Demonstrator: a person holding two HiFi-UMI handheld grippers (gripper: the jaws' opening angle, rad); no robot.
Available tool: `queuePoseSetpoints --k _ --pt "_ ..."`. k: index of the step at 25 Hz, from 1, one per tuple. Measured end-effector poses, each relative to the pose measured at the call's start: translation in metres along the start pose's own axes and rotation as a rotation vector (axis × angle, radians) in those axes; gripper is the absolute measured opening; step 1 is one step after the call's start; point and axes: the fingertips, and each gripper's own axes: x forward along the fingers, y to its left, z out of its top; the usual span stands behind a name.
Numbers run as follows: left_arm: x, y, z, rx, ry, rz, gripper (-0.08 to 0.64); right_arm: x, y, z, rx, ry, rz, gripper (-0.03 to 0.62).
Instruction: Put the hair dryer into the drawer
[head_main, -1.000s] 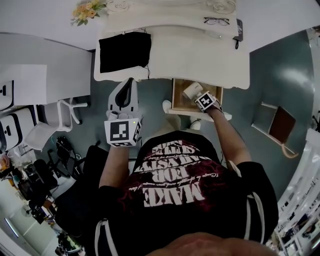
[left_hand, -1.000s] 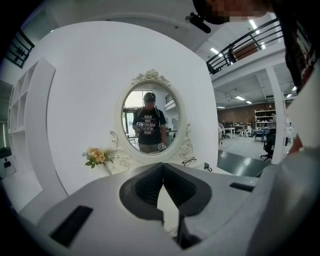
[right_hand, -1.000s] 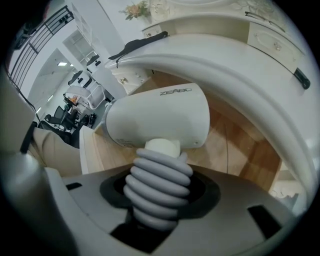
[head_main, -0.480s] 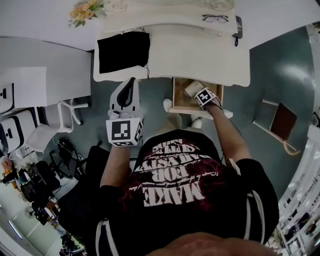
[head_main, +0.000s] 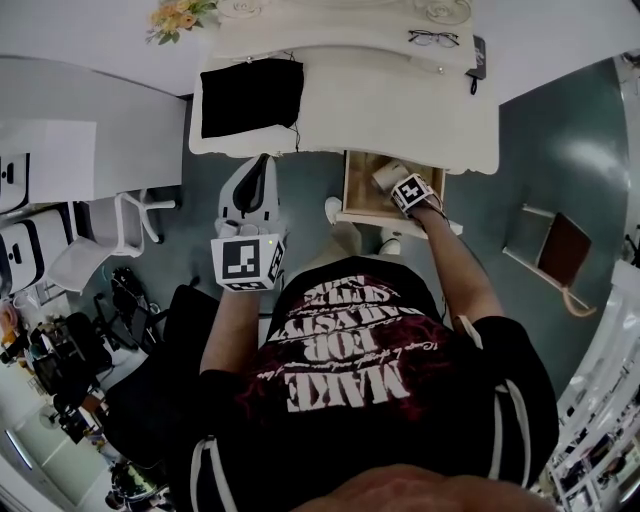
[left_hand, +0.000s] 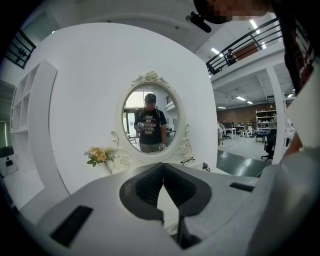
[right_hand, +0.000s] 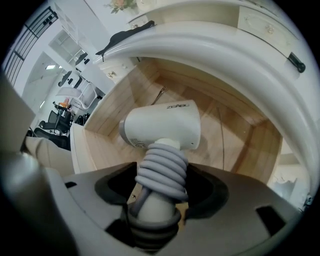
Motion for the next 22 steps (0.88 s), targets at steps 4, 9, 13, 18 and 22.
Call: queuePoseSetpoints --k 4,9,13,18,22 --pt "-0.007 -0.011 0.001 -0.007 -0.008 0.001 0.005 -0.015 -0.001 -0.004 -0.014 -0.047 0.003 0.304" --pt "-0.016 -0.028 0.004 -0.016 -0.025 -0.003 0.005 -0.033 0.002 -0.009 -0.022 -0.102 0.016 0.302" --pt "-0.024 -0.041 0.009 -0.018 -0.044 -0.006 0.005 -0.053 0.002 -0.012 -0.037 -0.166 0.003 0.296" --pt "-0.037 -0.054 0.013 -0.022 -0.063 -0.001 0.005 -0.089 0.001 -0.011 -0.052 -0.333 -0.024 0.226" --pt "-0.046 -0.067 0.016 -0.025 -0.079 -0.002 0.005 -0.126 0.001 -0.009 -0.095 -0.498 -0.099 0.006"
